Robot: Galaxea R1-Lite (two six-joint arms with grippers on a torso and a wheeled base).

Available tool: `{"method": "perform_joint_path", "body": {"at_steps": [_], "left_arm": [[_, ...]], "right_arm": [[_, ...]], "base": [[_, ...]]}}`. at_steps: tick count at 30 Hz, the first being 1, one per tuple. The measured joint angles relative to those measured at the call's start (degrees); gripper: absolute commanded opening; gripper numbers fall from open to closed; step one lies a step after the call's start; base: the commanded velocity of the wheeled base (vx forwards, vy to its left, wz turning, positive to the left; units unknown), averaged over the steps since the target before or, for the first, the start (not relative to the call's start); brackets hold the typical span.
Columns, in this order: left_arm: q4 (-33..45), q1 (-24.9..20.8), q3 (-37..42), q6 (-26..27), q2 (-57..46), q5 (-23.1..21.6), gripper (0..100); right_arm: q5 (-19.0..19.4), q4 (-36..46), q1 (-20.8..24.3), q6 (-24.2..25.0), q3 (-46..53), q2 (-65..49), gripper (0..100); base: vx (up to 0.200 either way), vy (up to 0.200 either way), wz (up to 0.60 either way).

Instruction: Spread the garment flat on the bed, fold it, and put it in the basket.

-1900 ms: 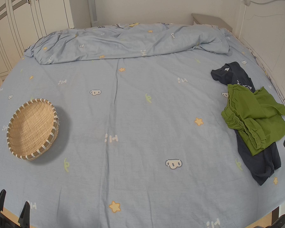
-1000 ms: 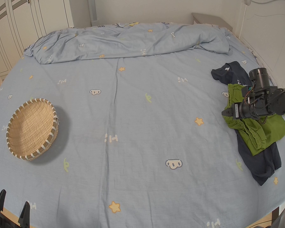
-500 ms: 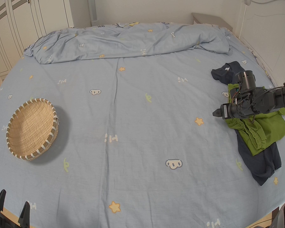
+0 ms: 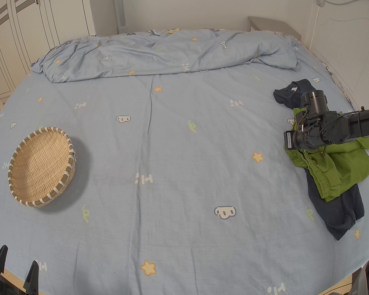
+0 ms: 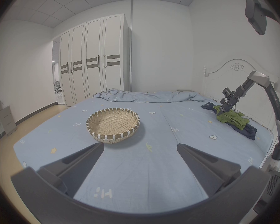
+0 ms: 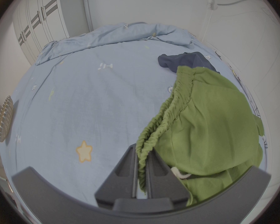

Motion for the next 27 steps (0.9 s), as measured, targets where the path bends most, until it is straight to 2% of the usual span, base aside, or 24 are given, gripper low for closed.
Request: {"method": "perform_joint_path", "body": {"at_steps": [6,11,19,27], "left_arm": [[0.00,0.01,0.00,0.00,0.00,0.00,100],[0.02,0.04,0.00,0.00,0.00,0.00,100],[0.00,0.00,0.00,-0.02,0.00,0.00,100],[0.00,0.04,0.00,0.00,0.00,0.00,100]], "right_arm": [[0.02,0.80,0.28,2.71,-0.52,-0.41,0],[0.32,7.23,3.62,9.58,-0.66,-2.45,0],[1.19,11.78,15.64,15.54,-0.74,-5.94,0],[1.30,12.40,29.22,17.58,-2.65,-7.06,0]], "base": [[0.000,0.000,0.00],[0.000,0.000,0.00],[0.000,0.000,0.00],[0.000,0.000,0.00]]}}
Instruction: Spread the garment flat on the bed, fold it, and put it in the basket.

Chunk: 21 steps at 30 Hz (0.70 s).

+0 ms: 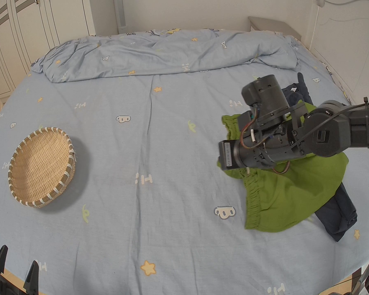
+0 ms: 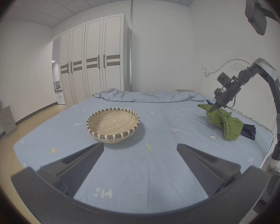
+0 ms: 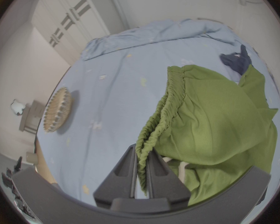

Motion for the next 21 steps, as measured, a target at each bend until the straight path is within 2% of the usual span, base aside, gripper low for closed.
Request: {"method": "perform_joint_path", "body": {"at_steps": [8,15,21], "left_arm": [[0.02,-0.04,0.00,0.00,0.00,0.00,100],[0.00,0.00,0.00,0.00,0.00,0.00,100],[0.00,-0.02,0.00,0.00,0.00,0.00,100]], "right_arm": [[-1.96,0.09,10.03,0.22,-9.40,-0.28,0],[-3.04,-0.27,17.57,2.54,-13.12,-1.38,0],[-3.22,-0.77,18.47,2.73,-13.45,-1.55,0]], "base": [[0.000,0.000,0.00],[0.000,0.000,0.00],[0.000,0.000,0.00]]}}
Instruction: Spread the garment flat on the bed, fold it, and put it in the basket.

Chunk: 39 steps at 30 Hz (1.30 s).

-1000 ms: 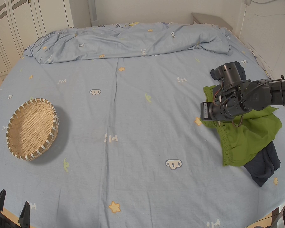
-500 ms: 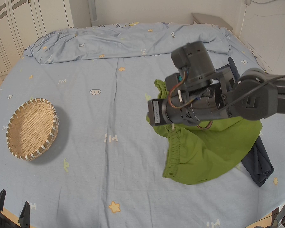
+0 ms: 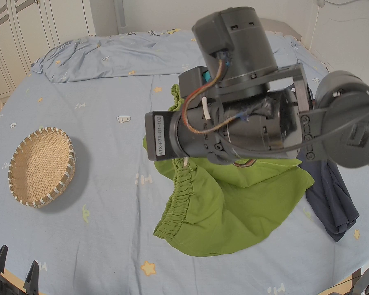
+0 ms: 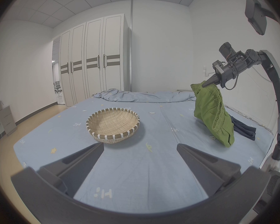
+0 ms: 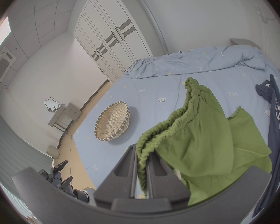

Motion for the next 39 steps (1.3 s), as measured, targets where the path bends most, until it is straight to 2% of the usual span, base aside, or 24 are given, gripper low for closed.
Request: {"method": "perform_joint_path", "body": {"at_steps": [2,3,21,26,35,39], "left_arm": [[0.00,-0.01,0.00,0.00,0.00,0.00,100],[0.00,-0.01,0.00,0.00,0.00,0.00,100],[0.02,-0.01,0.00,0.09,0.00,0.00,100],[0.05,0.00,0.00,0.11,0.00,-0.02,100],[-0.17,-0.01,0.00,0.71,0.00,-0.06,100],[-1.29,-0.20,-1.30,-1.66,0.04,-0.43,100]], "right_arm": [[0.11,-0.16,-0.33,0.00,0.00,0.59,0],[0.13,-0.16,-0.60,0.02,0.02,0.94,100],[0.05,-1.77,-0.88,-0.71,2.34,10.06,100],[0.07,-1.85,-3.30,-0.38,7.44,8.87,100],[1.00,-5.52,-10.17,-0.09,22.65,0.17,100],[1.74,-7.41,-12.35,-0.11,28.16,-3.63,100]], "base": [[0.000,0.000,0.00],[0.000,0.000,0.00],[0.000,0.000,0.00],[0.000,0.000,0.00],[0.000,0.000,0.00],[0.000,0.000,0.00]]}}
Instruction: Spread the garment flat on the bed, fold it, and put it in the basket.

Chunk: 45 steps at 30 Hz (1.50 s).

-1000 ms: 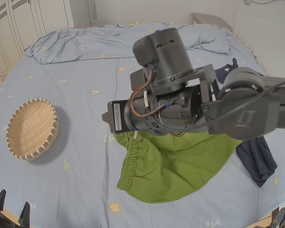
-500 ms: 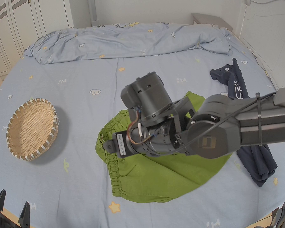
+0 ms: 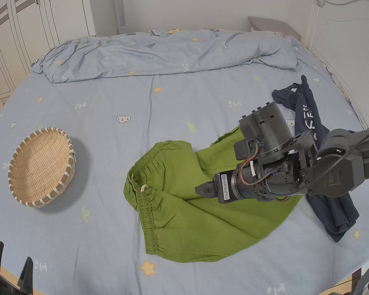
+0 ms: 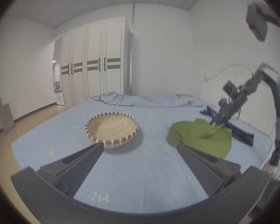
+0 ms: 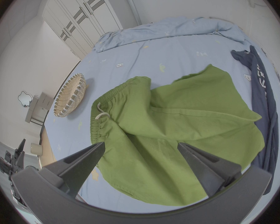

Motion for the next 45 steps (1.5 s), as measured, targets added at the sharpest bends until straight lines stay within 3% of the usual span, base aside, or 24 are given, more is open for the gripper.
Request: {"method": "perform_joint_path", "body": {"at_steps": [6,13,21,29,37,45], "left_arm": [[3.46,-1.90,-11.35,-7.18,3.24,-3.80,100],[8.45,-7.42,-24.11,-16.18,17.08,-19.03,100],[4.05,-12.04,-26.84,-21.85,37.82,-30.05,100],[-8.70,-13.70,-24.86,-19.71,60.37,-34.79,100],[-22.72,-14.51,-23.37,-14.81,83.27,-36.82,100],[-29.59,-15.96,-25.54,-11.93,99.45,-37.39,100]], "right_arm": [[1.45,-2.63,-1.95,0.05,3.89,-3.39,100],[2.83,-9.42,-5.01,0.05,10.03,-6.68,100],[3.83,-13.48,-8.27,0.02,14.80,-9.46,100],[6.92,-14.74,-11.00,2.02,17.73,-12.85,100],[14.58,-15.29,-16.59,2.79,21.97,-17.90,100],[19.02,-15.66,-20.97,2.28,25.78,-21.81,100]], "base": [[0.000,0.000,0.00],[0.000,0.000,0.00],[0.000,0.000,0.00],[0.000,0.000,0.00],[0.000,0.000,0.00],[0.000,0.000,0.00]]}}
